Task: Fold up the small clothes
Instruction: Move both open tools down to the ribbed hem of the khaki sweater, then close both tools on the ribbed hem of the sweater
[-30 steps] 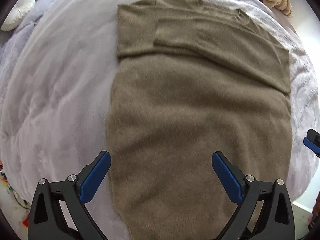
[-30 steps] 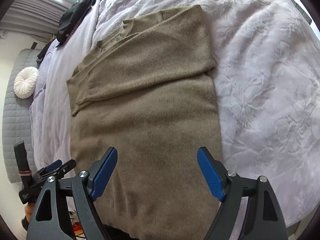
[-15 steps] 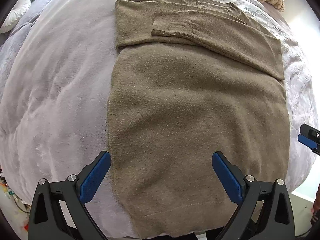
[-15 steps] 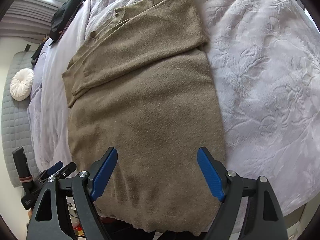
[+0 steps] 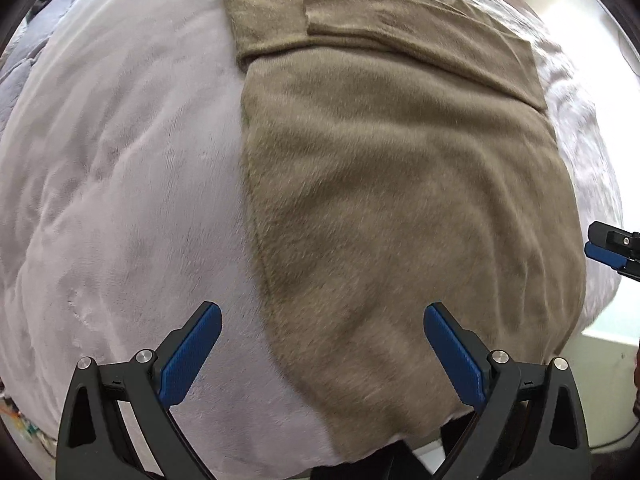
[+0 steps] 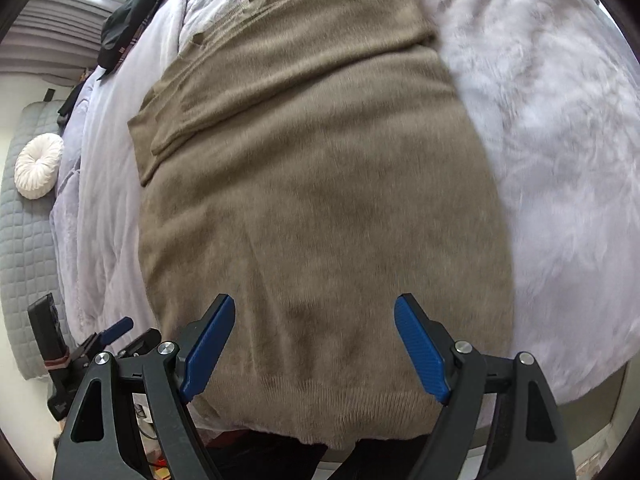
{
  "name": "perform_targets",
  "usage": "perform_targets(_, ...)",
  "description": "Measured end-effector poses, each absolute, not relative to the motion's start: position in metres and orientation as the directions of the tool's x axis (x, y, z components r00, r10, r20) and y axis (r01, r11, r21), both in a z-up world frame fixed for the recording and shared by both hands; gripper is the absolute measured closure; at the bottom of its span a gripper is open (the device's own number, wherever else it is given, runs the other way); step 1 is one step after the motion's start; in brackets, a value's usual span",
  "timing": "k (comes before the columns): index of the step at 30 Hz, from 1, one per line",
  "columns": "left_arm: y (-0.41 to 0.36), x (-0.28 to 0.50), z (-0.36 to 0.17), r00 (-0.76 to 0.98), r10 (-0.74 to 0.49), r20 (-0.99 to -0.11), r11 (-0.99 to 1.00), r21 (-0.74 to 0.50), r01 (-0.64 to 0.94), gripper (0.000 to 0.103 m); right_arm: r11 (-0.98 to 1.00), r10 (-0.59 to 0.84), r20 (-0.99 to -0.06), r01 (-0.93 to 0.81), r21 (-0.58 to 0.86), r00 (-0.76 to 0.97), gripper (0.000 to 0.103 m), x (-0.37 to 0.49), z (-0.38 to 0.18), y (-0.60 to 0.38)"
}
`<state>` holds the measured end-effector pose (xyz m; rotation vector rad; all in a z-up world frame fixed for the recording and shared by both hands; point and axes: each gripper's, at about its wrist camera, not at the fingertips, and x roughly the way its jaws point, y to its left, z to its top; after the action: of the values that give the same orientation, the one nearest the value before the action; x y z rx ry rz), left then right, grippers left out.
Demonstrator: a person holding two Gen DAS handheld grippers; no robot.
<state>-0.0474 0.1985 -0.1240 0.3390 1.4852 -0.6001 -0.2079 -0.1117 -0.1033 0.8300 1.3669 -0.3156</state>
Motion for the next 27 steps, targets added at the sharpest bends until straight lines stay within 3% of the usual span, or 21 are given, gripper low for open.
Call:
perform_targets(14,0.216,-0.109,-0.152,-0.181,-0.255,-0.95,0.831,-0.311,0.461,0.002,0.647,0.303,-0.935,0.68,0.346,0.187,0.019,-0.292,-0.123,-0.152)
perform_targets(23,0.221,-0.121,-0.165,-0.159,-0.305,-0.939,0.864,-0.343,0.368,0.002,0.446,0.522,-0.782,0.673,0.59,0.339,0.018,-0.338,-0.169,-0.165)
perform_targets(24,0.227,-0.119,-0.165,-0.156,-0.316,-0.936,0.869,-0.352,0.347,0.005,0.437,0.524,-0.778,0.674,0.596,0.347,0.018,-0.338,-0.172,-0.164)
perform_targets(27,0.237,-0.116,-0.164,-0.134,-0.308,-0.942,0.883,-0.335,0.329,0.044,0.406,0.533,-0.756,0.668,0.623,0.38,0.017,-0.34,-0.175,-0.163)
